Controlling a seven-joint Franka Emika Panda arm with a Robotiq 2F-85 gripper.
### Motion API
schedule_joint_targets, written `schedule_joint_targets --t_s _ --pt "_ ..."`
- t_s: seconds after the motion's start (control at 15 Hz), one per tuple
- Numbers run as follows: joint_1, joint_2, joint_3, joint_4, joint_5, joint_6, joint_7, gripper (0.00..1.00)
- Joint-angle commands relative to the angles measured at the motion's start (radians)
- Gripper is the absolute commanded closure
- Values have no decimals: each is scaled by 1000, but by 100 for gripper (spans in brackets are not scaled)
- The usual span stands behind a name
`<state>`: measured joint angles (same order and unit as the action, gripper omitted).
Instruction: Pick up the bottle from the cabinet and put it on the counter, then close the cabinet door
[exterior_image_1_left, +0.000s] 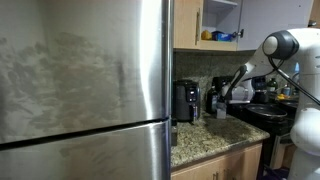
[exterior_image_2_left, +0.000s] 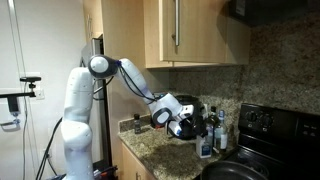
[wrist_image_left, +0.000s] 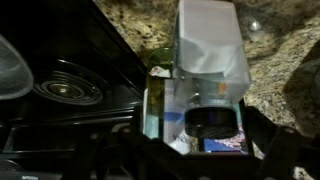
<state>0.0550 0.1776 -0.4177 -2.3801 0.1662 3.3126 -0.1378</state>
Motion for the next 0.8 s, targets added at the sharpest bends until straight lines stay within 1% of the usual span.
schedule_joint_targets --t_s 0.0,0.07,0.13,0.33,0.47,0.6,0.73 --pt "191 -135 -267 -159 4 -41 -128 0" --pt "234 -122 -340 -167 -2 -55 -165 0" --pt "257 -123 -388 -178 -24 -85 -195 0" --pt "341 -76 -535 -198 -39 -38 -200 0" --pt "419 -29 -643 -207 4 1 -180 0" --pt "514 11 -764 -222 66 20 -162 0" --pt "608 -23 -871 -261 113 52 -187 0"
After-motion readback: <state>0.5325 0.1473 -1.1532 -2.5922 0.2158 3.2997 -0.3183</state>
